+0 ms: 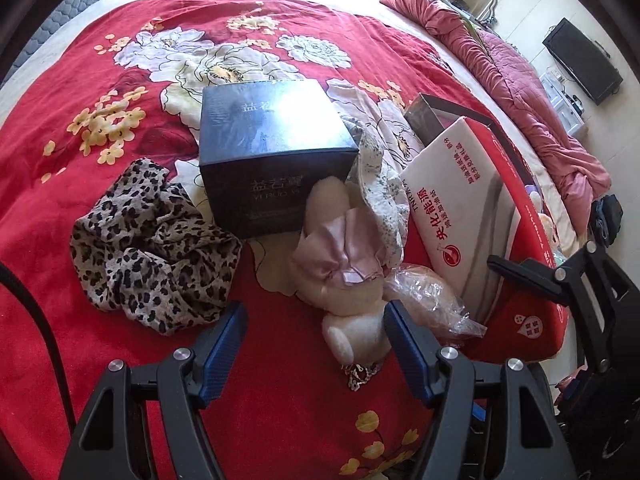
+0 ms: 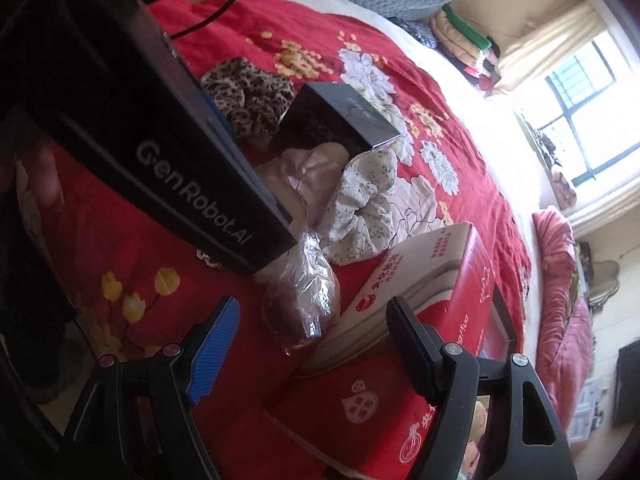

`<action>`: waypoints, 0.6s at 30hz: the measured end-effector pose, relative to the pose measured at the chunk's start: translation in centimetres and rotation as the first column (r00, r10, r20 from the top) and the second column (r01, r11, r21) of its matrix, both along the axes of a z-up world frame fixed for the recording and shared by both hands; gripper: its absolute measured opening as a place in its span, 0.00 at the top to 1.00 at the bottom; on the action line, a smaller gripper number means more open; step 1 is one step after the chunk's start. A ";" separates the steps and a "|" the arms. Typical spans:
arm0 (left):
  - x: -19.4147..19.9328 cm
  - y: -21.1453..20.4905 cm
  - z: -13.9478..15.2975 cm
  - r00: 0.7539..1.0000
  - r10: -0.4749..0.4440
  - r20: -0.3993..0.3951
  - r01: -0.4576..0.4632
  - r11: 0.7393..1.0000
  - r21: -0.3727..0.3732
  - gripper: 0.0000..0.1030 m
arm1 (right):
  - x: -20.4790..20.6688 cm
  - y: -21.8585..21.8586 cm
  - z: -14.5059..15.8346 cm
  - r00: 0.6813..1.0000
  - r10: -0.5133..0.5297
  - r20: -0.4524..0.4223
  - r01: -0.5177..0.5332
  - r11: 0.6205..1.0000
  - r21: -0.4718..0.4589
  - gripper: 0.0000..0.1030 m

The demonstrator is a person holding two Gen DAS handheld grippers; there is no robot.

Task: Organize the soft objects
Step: 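Grasp the pink plush bunny with the left tool while the right tool grasps the clear bag of brown items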

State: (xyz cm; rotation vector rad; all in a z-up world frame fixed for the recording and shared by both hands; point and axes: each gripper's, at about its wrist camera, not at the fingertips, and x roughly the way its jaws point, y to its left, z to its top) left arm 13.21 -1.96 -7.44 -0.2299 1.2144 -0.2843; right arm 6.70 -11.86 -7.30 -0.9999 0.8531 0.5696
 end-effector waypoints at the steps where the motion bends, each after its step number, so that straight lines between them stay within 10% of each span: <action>1: 0.2 0.1 -0.2 1.000 0.002 -0.007 -0.002 1.000 -0.017 0.32 | 0.2 0.1 -0.3 1.000 0.009 -0.007 -0.009 1.000 -0.009 0.30; 12: 2.2 0.4 -1.7 0.999 -0.006 -0.040 0.002 0.994 -0.106 0.34 | 1.8 0.3 -2.9 0.998 0.054 0.025 -0.052 0.996 -0.072 0.59; 18: 3.2 -0.5 -2.6 0.997 -0.033 -0.069 0.019 0.980 -0.196 0.58 | 1.3 -1.2 -0.5 0.998 0.020 0.053 -0.022 0.999 0.027 0.61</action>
